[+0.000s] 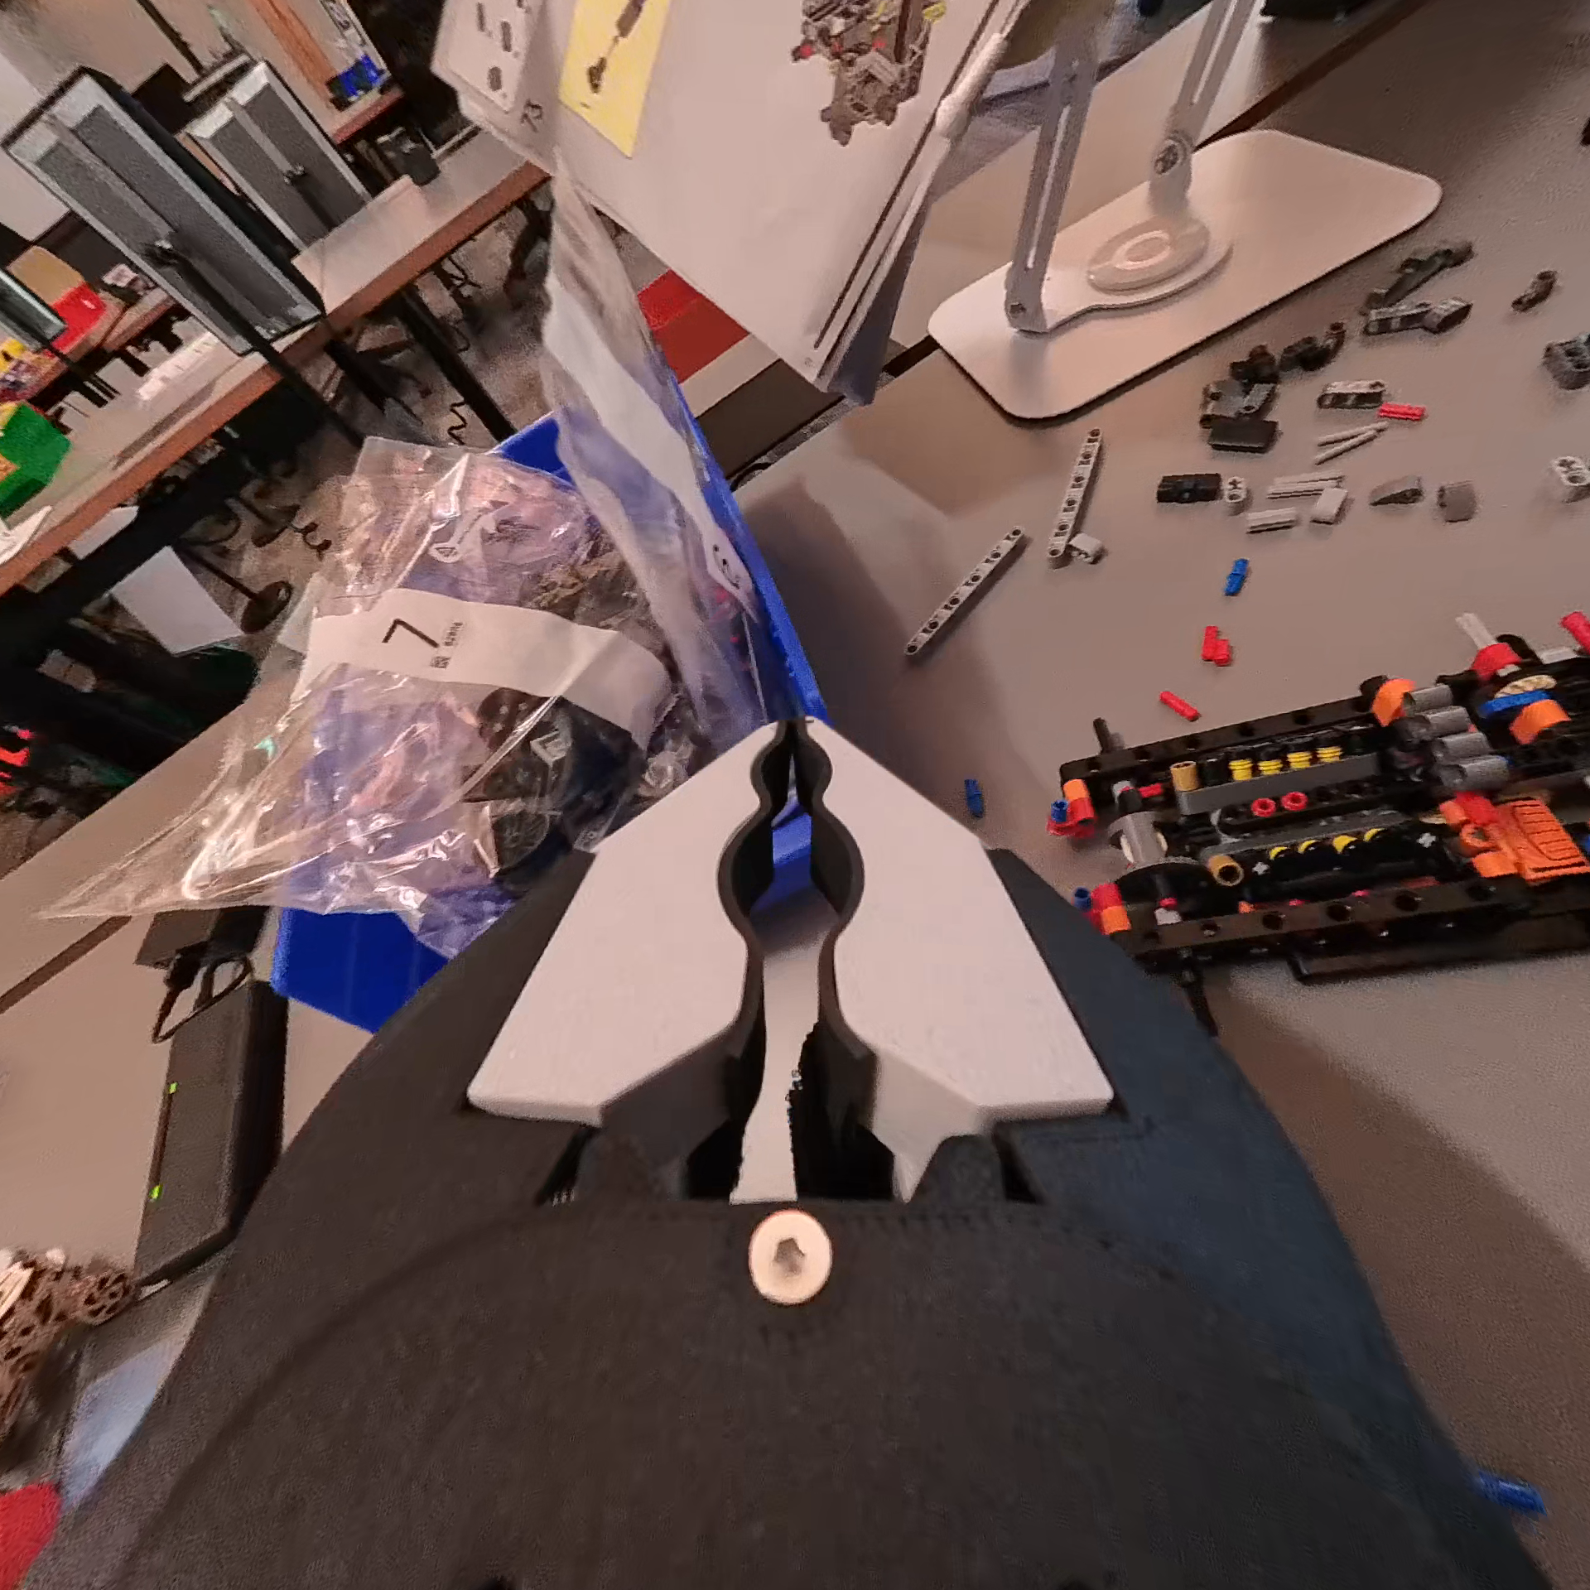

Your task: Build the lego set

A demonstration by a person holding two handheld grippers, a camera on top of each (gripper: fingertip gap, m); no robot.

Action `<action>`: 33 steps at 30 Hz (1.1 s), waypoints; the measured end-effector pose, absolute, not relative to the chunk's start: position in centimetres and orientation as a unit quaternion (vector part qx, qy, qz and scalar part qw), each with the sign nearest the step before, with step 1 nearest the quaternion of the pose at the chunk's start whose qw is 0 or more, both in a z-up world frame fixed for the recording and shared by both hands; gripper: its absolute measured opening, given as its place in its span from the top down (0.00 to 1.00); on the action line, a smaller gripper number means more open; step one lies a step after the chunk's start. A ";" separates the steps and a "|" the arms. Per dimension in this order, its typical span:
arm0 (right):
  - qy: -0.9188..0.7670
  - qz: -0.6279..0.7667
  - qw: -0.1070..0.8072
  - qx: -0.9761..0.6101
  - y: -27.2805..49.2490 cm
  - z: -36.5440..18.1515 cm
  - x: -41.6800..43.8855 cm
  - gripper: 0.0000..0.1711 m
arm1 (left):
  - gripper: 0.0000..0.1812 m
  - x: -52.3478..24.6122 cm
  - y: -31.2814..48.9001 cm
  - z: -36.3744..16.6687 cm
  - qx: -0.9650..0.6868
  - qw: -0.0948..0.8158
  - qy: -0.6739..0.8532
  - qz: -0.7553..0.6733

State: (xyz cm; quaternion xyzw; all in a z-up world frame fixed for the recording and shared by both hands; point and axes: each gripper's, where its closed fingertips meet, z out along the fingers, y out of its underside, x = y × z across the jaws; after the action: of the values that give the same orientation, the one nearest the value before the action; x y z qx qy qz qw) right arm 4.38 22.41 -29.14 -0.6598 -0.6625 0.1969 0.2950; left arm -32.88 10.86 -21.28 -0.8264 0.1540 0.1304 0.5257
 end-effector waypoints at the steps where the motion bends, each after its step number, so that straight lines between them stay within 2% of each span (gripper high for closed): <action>1: -0.662 0.197 0.296 -0.660 22.4 -29.1 4.4 0.98 | 1.00 -33.2 10.7 -21.2 -0.826 0.525 0.152 0.134; 33: -0.654 0.193 0.304 -0.665 23.2 -29.1 4.8 0.99 | 1.00 -35.5 9.9 -21.4 -0.831 0.516 0.137 0.154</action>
State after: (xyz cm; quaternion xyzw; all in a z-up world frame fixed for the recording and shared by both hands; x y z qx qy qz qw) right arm 4.79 23.15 -29.08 -0.6652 -0.6542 0.1930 0.3037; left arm -35.53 9.91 -21.36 -0.8314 0.1367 0.1544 0.5160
